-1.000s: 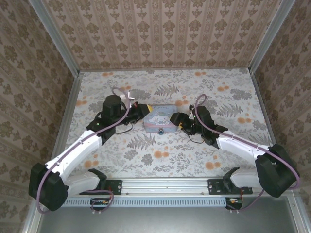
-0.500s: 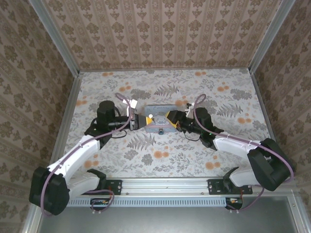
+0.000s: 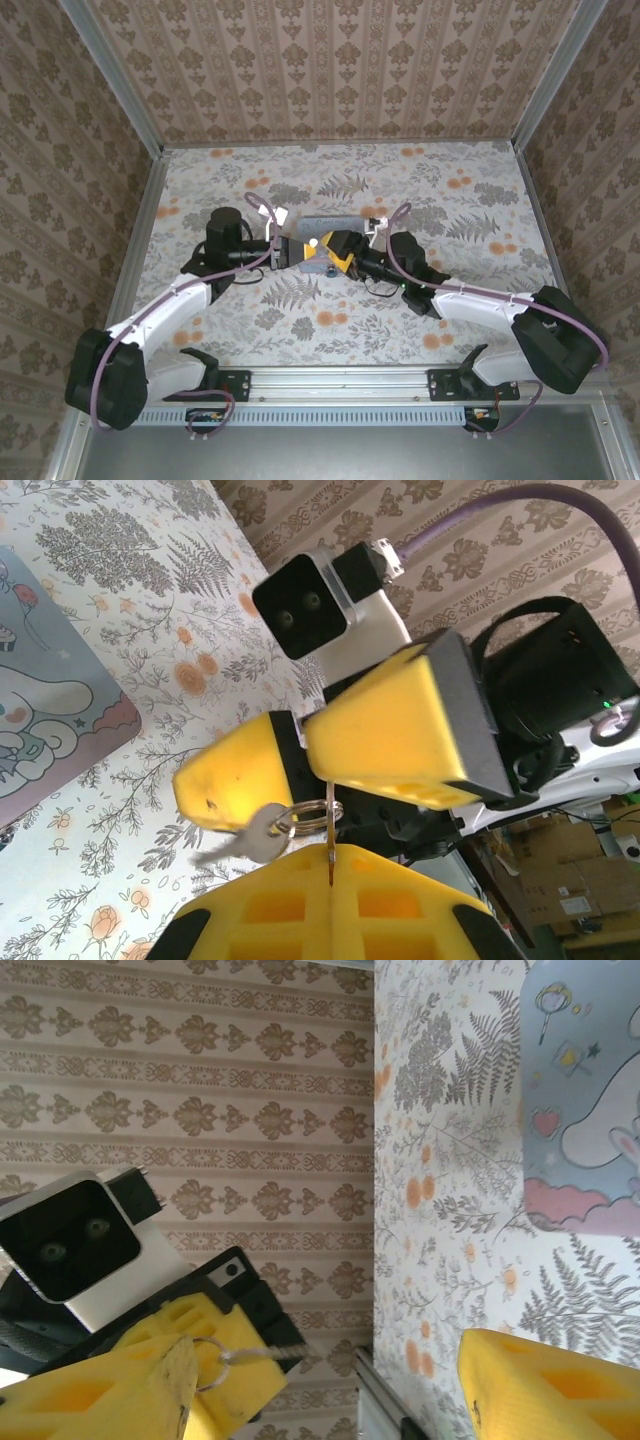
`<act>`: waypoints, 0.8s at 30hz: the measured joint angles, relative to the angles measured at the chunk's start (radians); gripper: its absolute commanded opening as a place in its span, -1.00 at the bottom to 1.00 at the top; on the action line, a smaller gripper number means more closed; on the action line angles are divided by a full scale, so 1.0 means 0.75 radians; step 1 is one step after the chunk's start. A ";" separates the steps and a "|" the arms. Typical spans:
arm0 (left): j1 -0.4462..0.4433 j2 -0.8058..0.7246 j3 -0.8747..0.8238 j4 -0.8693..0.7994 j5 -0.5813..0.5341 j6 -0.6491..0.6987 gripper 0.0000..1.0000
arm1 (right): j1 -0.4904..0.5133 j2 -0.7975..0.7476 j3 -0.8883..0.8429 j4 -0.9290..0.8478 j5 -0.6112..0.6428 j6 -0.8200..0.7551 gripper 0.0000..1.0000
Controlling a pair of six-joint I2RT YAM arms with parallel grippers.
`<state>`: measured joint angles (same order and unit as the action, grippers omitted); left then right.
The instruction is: Unlock the padlock with the key
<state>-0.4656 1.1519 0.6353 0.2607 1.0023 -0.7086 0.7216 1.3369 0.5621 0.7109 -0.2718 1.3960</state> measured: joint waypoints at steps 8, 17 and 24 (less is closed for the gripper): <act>-0.025 0.074 0.001 0.023 -0.009 0.019 -1.00 | 0.074 -0.003 -0.001 0.065 0.160 0.123 0.50; -0.086 0.135 0.024 0.023 -0.024 0.041 -1.00 | 0.103 0.074 0.001 0.141 0.225 0.218 0.53; -0.096 0.141 0.036 0.024 -0.046 0.048 -1.00 | 0.109 0.129 0.002 0.171 0.245 0.266 0.53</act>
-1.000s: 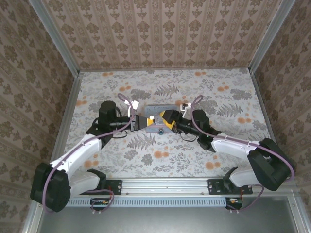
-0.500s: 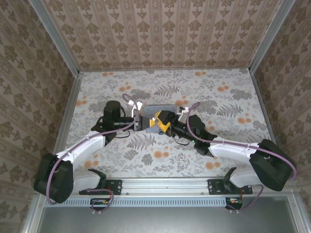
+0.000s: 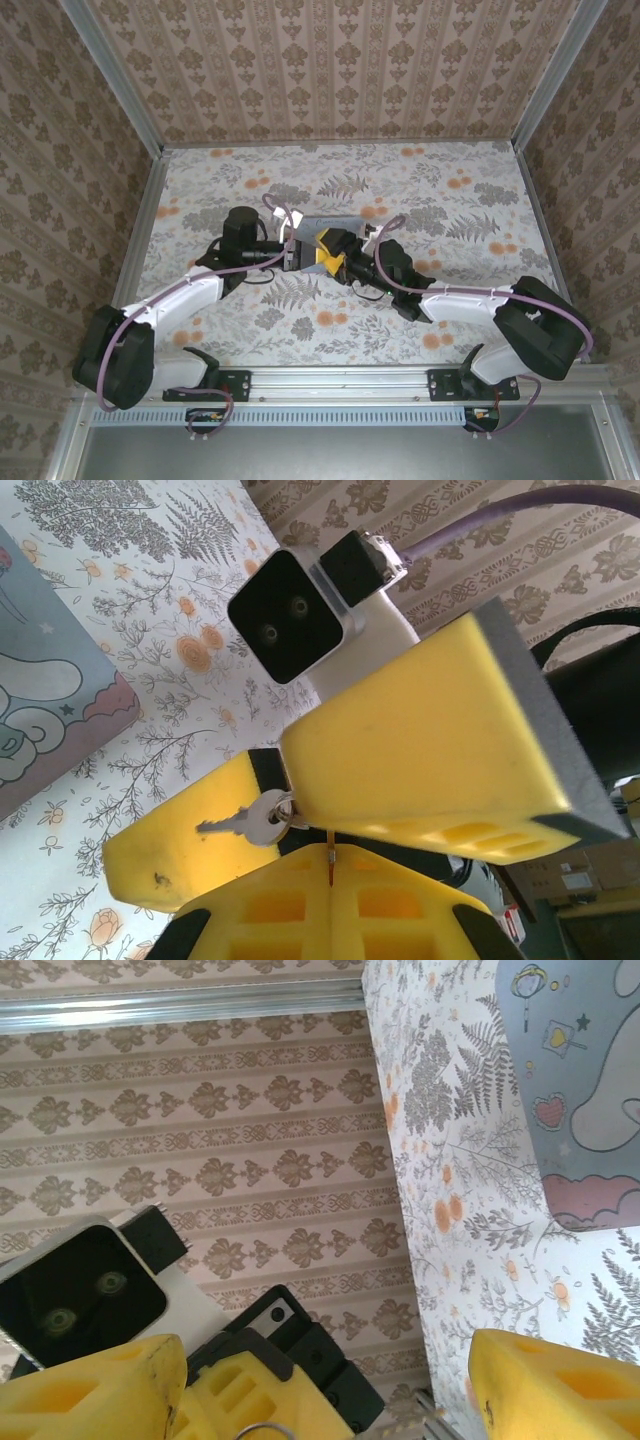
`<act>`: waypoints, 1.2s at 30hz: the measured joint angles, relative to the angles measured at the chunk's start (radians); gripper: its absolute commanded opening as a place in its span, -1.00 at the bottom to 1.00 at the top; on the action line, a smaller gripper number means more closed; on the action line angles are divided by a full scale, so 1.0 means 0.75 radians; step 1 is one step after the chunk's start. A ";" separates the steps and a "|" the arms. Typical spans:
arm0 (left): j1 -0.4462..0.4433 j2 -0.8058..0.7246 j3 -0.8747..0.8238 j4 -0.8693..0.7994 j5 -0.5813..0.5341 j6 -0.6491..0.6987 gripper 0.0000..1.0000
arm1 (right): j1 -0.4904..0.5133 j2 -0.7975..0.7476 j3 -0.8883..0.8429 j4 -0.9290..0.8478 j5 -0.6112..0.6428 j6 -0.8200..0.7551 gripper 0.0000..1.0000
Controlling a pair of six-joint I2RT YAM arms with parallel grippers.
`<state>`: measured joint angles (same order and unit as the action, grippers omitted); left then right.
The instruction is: Unlock the padlock with the key
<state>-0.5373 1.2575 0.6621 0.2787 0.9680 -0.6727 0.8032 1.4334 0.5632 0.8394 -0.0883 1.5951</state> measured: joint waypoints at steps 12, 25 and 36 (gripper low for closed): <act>0.000 0.046 0.002 0.014 -0.020 0.007 -1.00 | 0.003 -0.018 -0.026 0.015 0.030 0.040 0.51; -0.015 0.061 0.002 0.037 -0.020 0.007 -1.00 | 0.010 -0.015 -0.026 0.044 0.045 0.077 -0.22; -0.015 0.060 0.002 0.043 -0.029 0.006 -1.00 | -0.011 -0.012 -0.033 0.034 0.058 0.052 -1.00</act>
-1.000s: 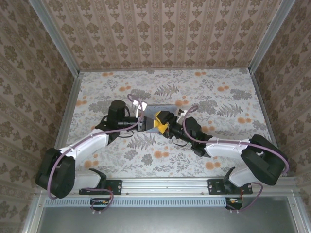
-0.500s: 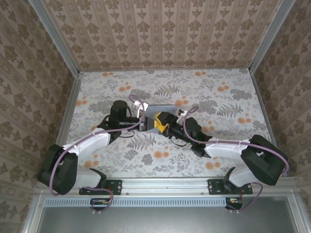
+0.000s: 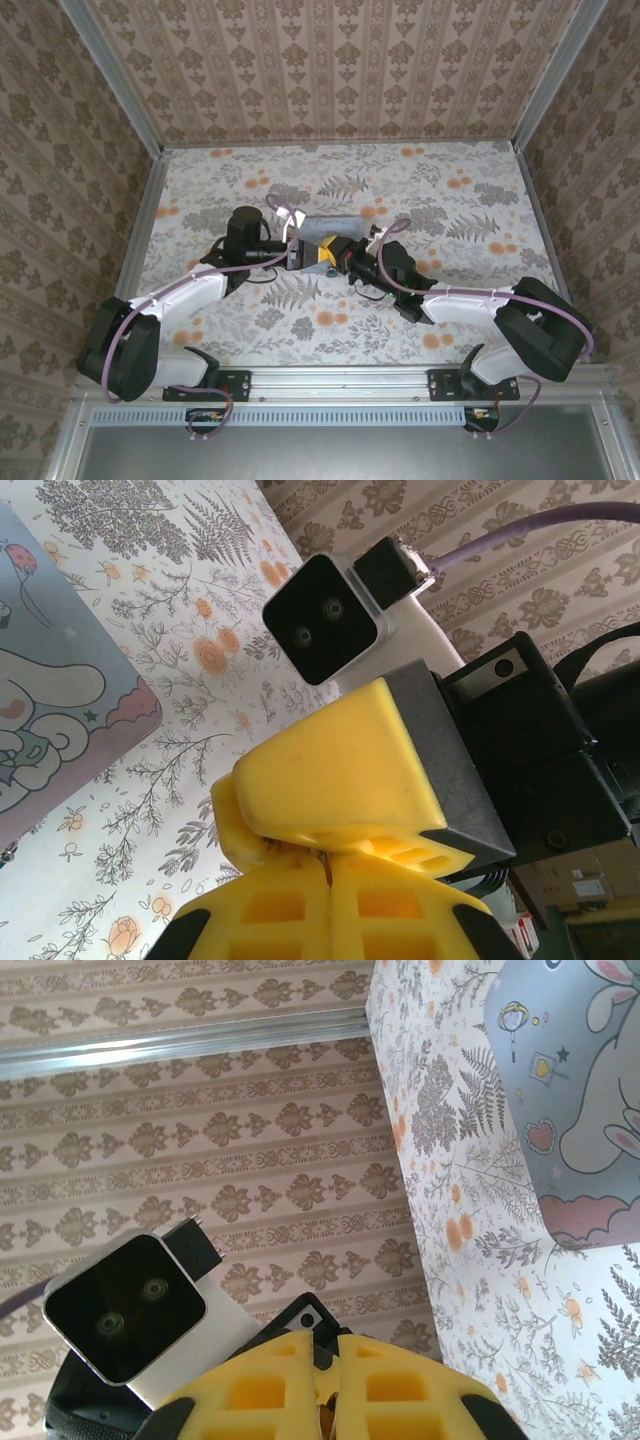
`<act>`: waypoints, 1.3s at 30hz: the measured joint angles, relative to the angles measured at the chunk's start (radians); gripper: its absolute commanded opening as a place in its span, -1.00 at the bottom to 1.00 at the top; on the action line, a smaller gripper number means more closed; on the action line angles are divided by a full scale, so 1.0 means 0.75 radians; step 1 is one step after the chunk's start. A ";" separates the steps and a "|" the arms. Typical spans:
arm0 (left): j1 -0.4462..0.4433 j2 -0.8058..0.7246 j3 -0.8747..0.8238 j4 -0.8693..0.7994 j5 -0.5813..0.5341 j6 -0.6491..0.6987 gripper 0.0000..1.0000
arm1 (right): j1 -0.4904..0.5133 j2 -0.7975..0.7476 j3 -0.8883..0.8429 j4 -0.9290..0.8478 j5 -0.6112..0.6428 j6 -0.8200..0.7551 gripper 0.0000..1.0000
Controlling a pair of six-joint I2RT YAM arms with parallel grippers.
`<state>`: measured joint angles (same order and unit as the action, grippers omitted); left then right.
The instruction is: Unlock the padlock with the key
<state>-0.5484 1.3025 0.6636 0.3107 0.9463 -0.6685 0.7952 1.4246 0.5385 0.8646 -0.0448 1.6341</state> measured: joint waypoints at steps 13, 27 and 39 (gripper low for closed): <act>-0.002 0.001 -0.001 0.027 -0.001 -0.051 -0.43 | -0.017 -0.024 -0.005 -0.026 -0.008 -0.020 -1.00; 0.051 -0.145 -0.078 0.369 -0.244 -0.470 0.41 | -0.060 -0.102 -0.005 -0.126 0.101 -0.036 -1.00; -0.097 -0.093 -0.254 0.697 -0.601 -0.872 0.24 | -0.048 -0.069 0.041 -0.124 0.136 -0.025 -1.00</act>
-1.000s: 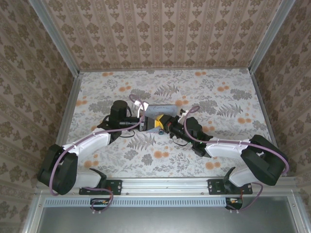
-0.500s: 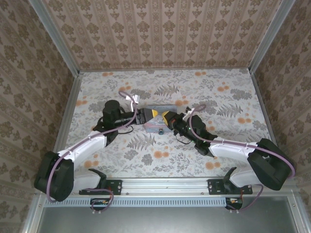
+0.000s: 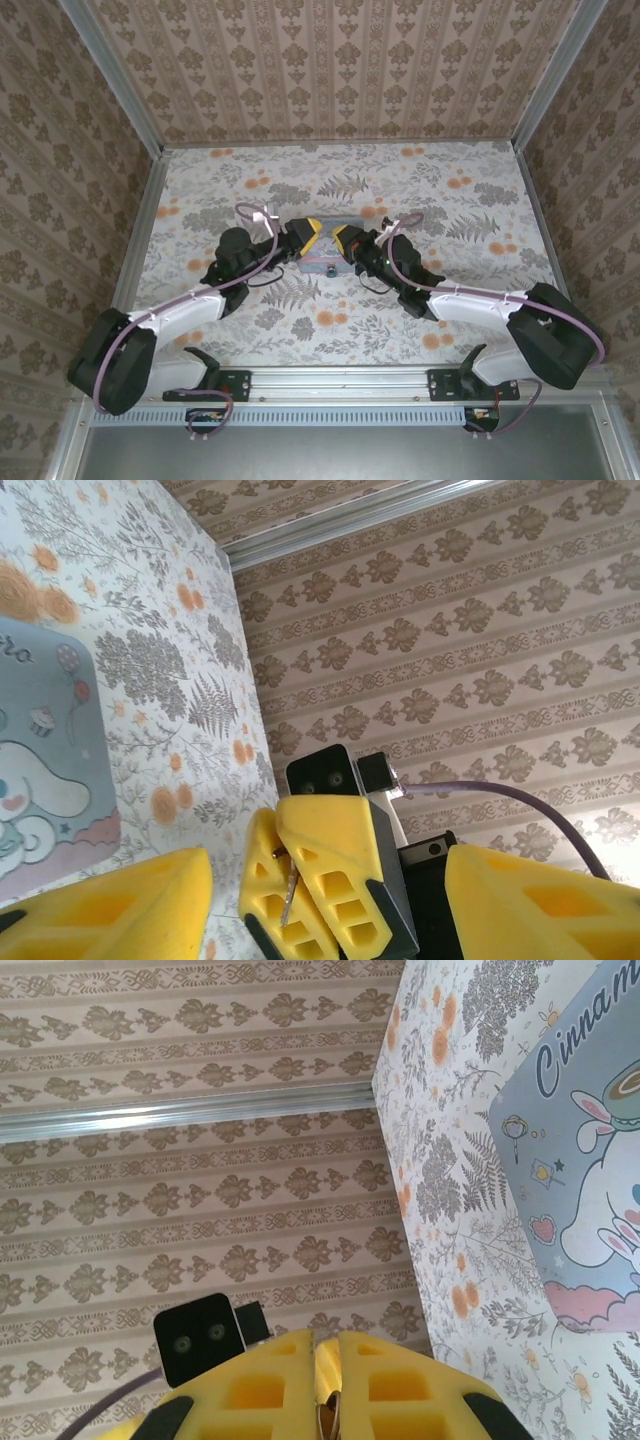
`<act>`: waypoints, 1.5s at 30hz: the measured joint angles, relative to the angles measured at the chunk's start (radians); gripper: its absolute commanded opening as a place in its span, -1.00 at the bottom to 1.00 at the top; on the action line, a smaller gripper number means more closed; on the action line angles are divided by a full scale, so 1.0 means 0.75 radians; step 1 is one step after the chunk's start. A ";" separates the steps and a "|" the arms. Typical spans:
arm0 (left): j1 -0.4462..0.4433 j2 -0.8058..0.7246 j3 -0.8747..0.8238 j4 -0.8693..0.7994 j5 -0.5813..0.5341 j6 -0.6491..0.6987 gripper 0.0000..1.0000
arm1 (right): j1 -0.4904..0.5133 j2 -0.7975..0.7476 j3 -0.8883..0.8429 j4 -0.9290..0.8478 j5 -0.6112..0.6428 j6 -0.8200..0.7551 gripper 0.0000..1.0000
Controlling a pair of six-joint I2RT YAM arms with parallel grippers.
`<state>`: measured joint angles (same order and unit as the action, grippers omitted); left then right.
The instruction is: Unlock the padlock with the key
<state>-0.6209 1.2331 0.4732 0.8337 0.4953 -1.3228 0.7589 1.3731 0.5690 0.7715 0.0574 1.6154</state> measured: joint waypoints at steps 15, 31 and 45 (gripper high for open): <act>-0.089 0.228 -0.074 0.358 -0.163 -0.143 -0.07 | 0.033 0.118 0.067 0.004 0.068 0.049 -1.00; -0.129 0.260 -0.075 0.416 -0.239 -0.152 -0.37 | 0.033 0.127 0.067 0.004 0.099 0.052 -1.00; -0.158 0.277 -0.126 0.375 -0.268 -0.130 -0.14 | 0.032 0.128 0.067 -0.013 0.104 0.038 -1.00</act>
<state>-0.7391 1.4410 0.3786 1.1152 0.2943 -1.4200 0.7826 1.4693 0.6193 0.7620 0.1352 1.6436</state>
